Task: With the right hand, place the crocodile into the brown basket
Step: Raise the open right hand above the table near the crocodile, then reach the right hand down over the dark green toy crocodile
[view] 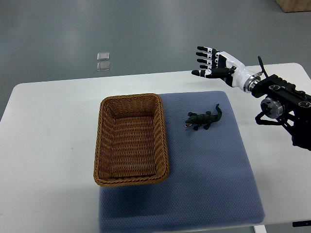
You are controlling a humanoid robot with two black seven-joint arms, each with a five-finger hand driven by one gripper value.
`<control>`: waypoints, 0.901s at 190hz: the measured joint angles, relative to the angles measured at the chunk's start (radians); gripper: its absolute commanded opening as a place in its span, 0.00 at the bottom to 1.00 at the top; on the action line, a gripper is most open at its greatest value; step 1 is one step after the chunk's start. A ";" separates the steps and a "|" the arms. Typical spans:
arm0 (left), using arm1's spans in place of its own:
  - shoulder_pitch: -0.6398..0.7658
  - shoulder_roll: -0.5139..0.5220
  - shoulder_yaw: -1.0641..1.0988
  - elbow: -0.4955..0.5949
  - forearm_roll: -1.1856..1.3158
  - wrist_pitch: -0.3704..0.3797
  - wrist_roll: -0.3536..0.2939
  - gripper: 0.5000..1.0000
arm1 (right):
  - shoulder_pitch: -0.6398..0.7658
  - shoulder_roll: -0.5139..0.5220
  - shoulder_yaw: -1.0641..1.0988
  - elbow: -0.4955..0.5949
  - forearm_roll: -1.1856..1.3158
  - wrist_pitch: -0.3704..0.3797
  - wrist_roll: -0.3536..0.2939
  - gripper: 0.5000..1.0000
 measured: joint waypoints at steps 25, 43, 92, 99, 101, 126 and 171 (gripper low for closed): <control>0.000 0.000 0.000 0.000 -0.001 0.000 0.000 1.00 | 0.011 -0.012 -0.001 0.000 -0.107 0.007 0.037 0.86; 0.000 0.000 0.000 0.000 -0.001 0.000 0.000 1.00 | 0.014 -0.014 -0.002 0.008 -0.179 0.012 0.044 0.86; 0.000 0.000 0.000 0.000 -0.001 0.000 0.000 1.00 | 0.020 -0.021 -0.017 0.034 -0.425 0.032 0.098 0.86; 0.000 0.000 0.000 0.000 -0.001 0.000 0.000 1.00 | 0.025 -0.022 -0.019 0.035 -0.467 0.036 0.109 0.86; 0.000 0.000 0.000 0.000 -0.001 0.000 0.000 1.00 | 0.026 -0.022 -0.020 0.035 -0.478 0.037 0.113 0.86; 0.000 0.000 0.000 0.000 0.000 0.000 0.000 1.00 | 0.052 -0.025 -0.057 0.035 -0.594 0.047 0.160 0.86; 0.000 0.000 0.000 0.000 0.000 0.000 0.000 1.00 | 0.147 -0.060 -0.263 0.035 -0.704 0.047 0.256 0.86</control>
